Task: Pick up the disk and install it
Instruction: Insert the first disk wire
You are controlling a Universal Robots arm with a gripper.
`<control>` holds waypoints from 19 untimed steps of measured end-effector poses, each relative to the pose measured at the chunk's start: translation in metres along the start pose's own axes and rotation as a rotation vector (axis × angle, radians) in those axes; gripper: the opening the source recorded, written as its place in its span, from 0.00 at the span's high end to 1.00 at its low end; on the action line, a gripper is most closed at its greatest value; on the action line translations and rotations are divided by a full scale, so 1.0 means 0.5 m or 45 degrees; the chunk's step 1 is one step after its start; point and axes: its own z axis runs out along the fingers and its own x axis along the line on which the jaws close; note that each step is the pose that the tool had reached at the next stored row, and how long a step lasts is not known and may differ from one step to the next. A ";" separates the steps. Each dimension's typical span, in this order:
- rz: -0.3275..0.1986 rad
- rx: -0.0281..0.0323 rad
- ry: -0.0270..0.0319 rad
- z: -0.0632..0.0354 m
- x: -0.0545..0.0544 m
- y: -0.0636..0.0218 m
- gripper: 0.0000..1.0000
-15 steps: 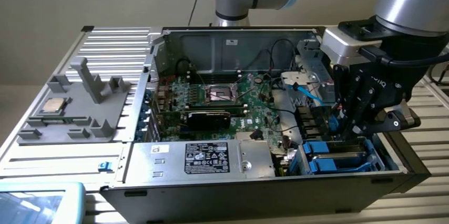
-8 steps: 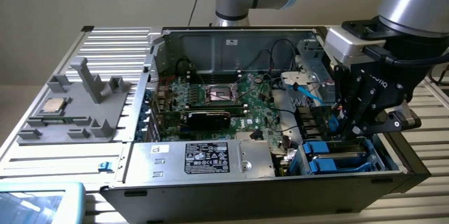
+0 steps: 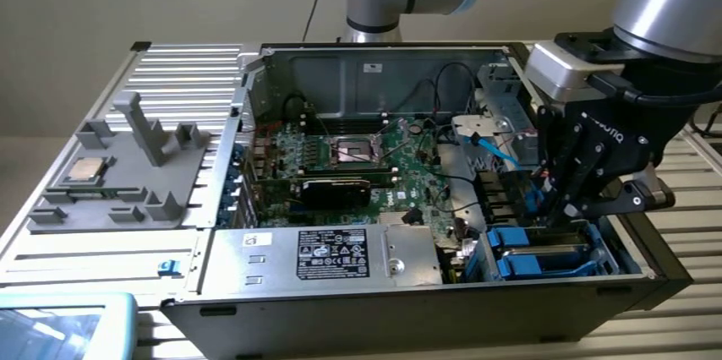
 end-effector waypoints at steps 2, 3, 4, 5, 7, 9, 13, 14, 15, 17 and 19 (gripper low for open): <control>-0.001 -0.0183 -0.0018 0.001 0.000 -0.003 0.83; -0.003 -0.0300 -0.0034 0.001 0.000 -0.005 0.83; -0.004 -0.0438 -0.0053 0.001 0.001 -0.009 0.83; -0.006 -0.0581 -0.0074 0.001 0.001 -0.012 0.83; -0.009 -0.0860 -0.0113 0.001 0.003 -0.020 0.83; -0.012 -0.1116 -0.0136 0.001 0.004 -0.028 0.83; -0.012 -0.1227 -0.0072 0.000 0.007 -0.050 0.83; -0.012 -0.1252 -0.0043 0.000 0.008 -0.054 0.83; -0.012 -0.1313 -0.0019 0.000 0.008 -0.056 0.83; -0.012 -0.1336 -0.0016 0.000 0.008 -0.056 0.83; -0.012 -0.1337 -0.0015 0.000 0.008 -0.056 0.83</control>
